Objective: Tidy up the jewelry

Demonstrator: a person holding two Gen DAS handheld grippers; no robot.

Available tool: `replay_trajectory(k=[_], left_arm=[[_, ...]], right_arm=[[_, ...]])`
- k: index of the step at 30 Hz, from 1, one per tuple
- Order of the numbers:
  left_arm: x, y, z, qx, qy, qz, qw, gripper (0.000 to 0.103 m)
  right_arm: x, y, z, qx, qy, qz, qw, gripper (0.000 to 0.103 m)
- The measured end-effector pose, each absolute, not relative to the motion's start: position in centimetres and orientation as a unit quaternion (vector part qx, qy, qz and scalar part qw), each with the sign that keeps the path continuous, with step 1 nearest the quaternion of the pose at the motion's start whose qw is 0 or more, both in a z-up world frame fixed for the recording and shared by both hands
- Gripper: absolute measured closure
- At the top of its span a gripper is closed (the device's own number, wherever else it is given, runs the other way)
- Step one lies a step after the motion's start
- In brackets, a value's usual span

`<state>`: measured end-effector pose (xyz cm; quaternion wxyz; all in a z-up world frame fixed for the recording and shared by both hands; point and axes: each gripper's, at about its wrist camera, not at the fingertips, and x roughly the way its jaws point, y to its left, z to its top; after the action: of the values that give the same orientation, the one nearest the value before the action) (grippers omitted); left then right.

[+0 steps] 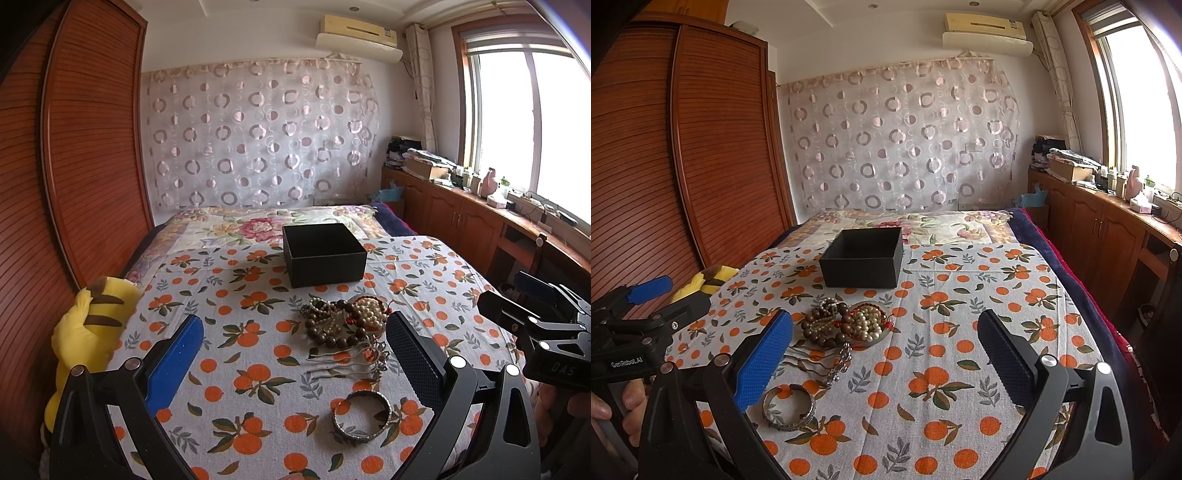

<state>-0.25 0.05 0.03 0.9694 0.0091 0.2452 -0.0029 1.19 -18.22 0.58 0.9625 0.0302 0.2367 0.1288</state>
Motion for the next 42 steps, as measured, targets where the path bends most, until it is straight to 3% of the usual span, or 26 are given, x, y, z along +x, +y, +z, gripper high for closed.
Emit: replay_trajectory(k=[32, 42], left_arm=[[-0.4, -0.2, 1.6, 0.006, 0.253, -0.004, 0.967, 0.007], [1.5, -0.8, -3.2, 0.016, 0.323, -0.038, 0.945, 0.007]], right_arm=[[1.2, -17.5, 0.9, 0.027, 0.239, 0.133, 0.962, 0.002], [1.9, -18.0, -1.5, 0.015, 0.262, 0.140, 0.955, 0.002]])
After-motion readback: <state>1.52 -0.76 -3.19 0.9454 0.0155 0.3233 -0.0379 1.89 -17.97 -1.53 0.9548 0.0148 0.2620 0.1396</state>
